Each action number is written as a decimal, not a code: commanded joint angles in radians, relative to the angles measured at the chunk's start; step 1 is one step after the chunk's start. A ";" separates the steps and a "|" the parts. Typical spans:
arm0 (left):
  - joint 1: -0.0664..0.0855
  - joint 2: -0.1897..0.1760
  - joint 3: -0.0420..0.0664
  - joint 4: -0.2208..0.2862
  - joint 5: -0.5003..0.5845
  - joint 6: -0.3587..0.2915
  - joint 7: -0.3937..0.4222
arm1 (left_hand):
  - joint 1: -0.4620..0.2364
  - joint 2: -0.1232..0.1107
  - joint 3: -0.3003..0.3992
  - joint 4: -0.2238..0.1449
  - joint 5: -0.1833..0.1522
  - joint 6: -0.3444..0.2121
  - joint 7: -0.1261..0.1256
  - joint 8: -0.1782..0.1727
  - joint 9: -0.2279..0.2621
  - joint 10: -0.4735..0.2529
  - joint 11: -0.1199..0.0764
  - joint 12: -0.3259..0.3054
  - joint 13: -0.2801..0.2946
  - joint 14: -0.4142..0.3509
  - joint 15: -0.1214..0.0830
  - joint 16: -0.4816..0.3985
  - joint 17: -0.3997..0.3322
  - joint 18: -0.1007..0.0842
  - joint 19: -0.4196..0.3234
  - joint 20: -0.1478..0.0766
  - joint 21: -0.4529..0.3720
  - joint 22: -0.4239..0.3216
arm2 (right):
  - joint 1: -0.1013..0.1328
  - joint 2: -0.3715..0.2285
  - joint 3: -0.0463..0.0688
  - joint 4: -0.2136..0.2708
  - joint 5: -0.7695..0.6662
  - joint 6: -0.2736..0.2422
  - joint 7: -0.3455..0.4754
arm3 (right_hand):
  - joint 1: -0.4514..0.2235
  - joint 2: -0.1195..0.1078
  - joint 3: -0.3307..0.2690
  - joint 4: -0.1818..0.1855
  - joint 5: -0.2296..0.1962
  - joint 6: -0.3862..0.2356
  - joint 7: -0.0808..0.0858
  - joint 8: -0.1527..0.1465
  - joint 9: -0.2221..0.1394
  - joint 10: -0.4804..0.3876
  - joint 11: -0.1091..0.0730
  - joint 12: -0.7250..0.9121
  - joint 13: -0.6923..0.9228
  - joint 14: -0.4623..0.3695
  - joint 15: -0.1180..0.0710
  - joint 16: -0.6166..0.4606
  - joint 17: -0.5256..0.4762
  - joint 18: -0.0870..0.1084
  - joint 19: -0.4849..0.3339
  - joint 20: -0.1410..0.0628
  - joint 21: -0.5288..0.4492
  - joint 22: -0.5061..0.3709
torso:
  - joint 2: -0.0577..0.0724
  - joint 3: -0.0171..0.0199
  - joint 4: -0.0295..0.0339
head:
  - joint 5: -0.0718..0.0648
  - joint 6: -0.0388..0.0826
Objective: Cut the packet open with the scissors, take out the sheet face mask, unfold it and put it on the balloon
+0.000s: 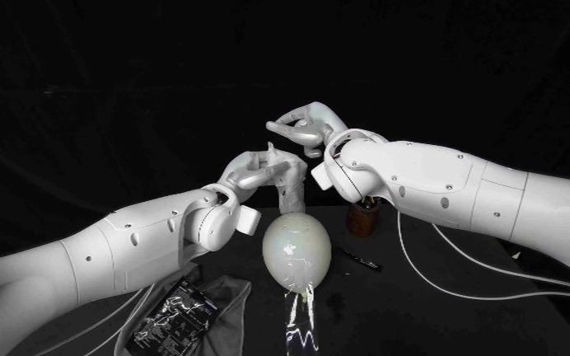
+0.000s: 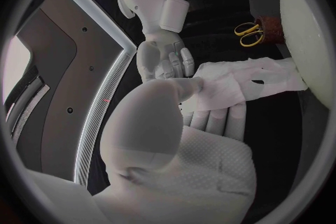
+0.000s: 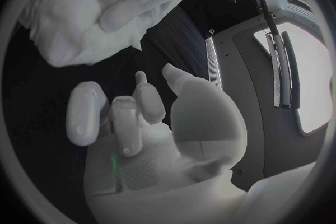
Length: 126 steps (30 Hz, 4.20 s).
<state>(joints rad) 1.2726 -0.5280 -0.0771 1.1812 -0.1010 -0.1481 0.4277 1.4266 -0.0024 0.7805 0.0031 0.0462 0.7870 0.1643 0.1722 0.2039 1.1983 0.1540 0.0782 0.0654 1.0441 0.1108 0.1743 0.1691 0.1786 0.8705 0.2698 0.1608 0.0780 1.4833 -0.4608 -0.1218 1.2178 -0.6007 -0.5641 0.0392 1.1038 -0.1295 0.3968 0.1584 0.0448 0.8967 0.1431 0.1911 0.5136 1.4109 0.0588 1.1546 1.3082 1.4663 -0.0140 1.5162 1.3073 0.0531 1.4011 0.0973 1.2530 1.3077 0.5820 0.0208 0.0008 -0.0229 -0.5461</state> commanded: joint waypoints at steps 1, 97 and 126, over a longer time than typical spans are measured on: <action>0.001 -0.006 0.002 0.006 -0.025 0.063 -0.020 | -0.008 -0.007 0.041 -0.033 0.002 -0.010 -0.001 -0.004 -0.002 0.031 -0.024 -0.006 -0.001 0.007 0.002 -0.006 0.001 0.002 -0.005 -0.003 0.005 0.000 | 0.003 -0.025 0.001 0.002 0.047 0.001 0.055 | 0.014 0.009 -0.007 0.008 0.004 0.010 0.001 -0.007 -0.003 -0.033 0.001 -0.057 0.004 0.062 0.006 -0.023 0.141 0.027 -0.029 0.002 -0.051 0.153 | 0.000 -0.0005 0.0006 | -0.002 -0.001; 0.002 -0.147 -0.001 0.108 0.087 0.054 -0.105 | 0.073 -0.117 0.040 -0.235 0.005 0.030 0.098 0.009 -0.005 -0.188 0.047 -0.003 -0.002 -0.004 0.034 -0.091 -0.023 -0.021 0.091 -0.073 0.100 0.018 | -0.127 -0.359 -0.037 0.410 -0.727 -0.058 -0.073 | 0.224 -0.048 0.113 -0.122 0.035 0.146 -0.023 -0.019 -0.079 -0.066 -0.023 -0.110 -0.101 0.050 -0.014 -0.056 0.100 0.031 -0.024 -0.017 -0.111 0.142 | -0.001 -0.0004 0.0009 | 0.008 -0.081; 0.001 -0.255 -0.005 0.185 0.103 -0.041 0.034 | -0.064 -0.148 -0.146 -0.110 0.003 0.089 0.084 0.050 0.006 -0.151 0.035 -0.008 -0.003 -0.020 0.041 -0.099 -0.023 -0.042 -0.030 -0.025 0.055 -0.006 | -0.143 -0.134 -0.043 0.267 -0.860 0.250 -0.243 | 0.170 -0.060 0.061 -0.087 0.022 0.104 -0.004 -0.053 -0.105 0.008 -0.003 0.121 0.060 0.086 0.004 0.022 0.208 0.013 0.017 -0.001 -0.009 0.176 | 0.001 -0.0012 0.0012 | 0.022 -0.115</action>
<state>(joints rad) 1.2727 -0.7827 -0.0836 1.3603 -0.0279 -0.1735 0.4262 1.3721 -0.1490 0.6371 -0.1116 0.0463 0.8684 0.2235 0.2164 0.2085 1.0409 0.1860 0.0755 0.0633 1.0274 0.1558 0.0741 0.1451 0.1306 0.8450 0.2411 0.2197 0.0730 1.3409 -0.5990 -0.1646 1.4894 -1.4131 -0.3697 -0.1638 1.2723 -0.1953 0.4577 0.0764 0.0599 1.0064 0.1399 0.1425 0.4097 1.4152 0.0556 1.2756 1.3102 1.4664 -0.0175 1.5356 1.3081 0.0835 1.4127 0.0969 1.2403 1.3073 0.5843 0.0195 0.0035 -0.0030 -0.6582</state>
